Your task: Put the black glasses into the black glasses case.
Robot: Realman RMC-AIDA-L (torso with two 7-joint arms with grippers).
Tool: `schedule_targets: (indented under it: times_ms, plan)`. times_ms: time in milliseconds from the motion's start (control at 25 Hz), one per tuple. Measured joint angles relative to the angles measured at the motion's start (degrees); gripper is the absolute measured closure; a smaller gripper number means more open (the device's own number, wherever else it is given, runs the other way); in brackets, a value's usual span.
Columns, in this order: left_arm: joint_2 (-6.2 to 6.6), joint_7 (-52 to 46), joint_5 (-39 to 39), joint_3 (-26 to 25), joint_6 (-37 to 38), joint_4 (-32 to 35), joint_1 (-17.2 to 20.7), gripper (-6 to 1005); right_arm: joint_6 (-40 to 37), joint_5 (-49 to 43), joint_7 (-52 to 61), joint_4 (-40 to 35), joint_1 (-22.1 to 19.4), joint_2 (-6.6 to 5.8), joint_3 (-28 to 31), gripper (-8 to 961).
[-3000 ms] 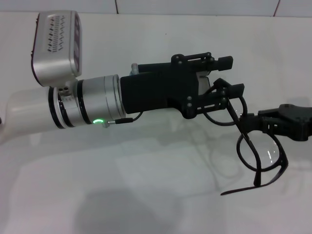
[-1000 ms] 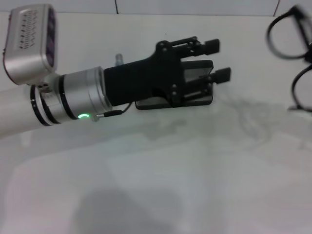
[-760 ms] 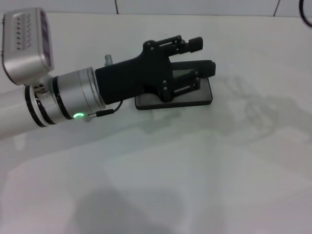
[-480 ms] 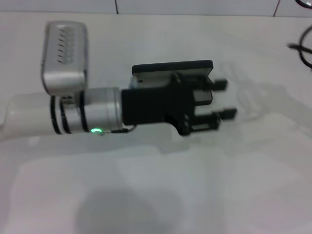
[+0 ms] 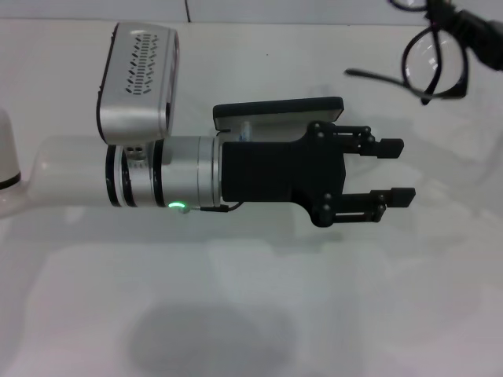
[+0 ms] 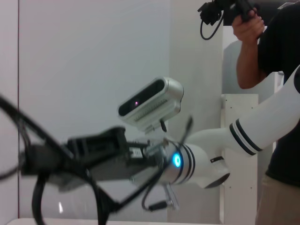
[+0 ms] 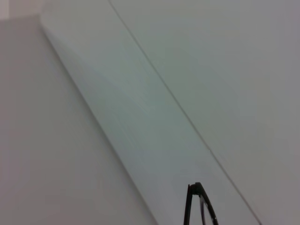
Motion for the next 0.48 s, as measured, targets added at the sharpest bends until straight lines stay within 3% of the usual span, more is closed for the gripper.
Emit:
schedule_targets:
  times_ms: [280, 480]
  plan:
    - [0.14, 0.0, -0.5, -0.4, -2.0, -0.4, -0.6, 424, 5.4, -0.2, -1.3, 1.2, 0.8, 0.07, -6.9, 893]
    - [0.21, 0.0, -0.5, -0.4, -2.5, -0.5, -0.6, 424, 7.0, -0.1, -1.9, 1.2, 0.4, 0.14, -7.9, 893]
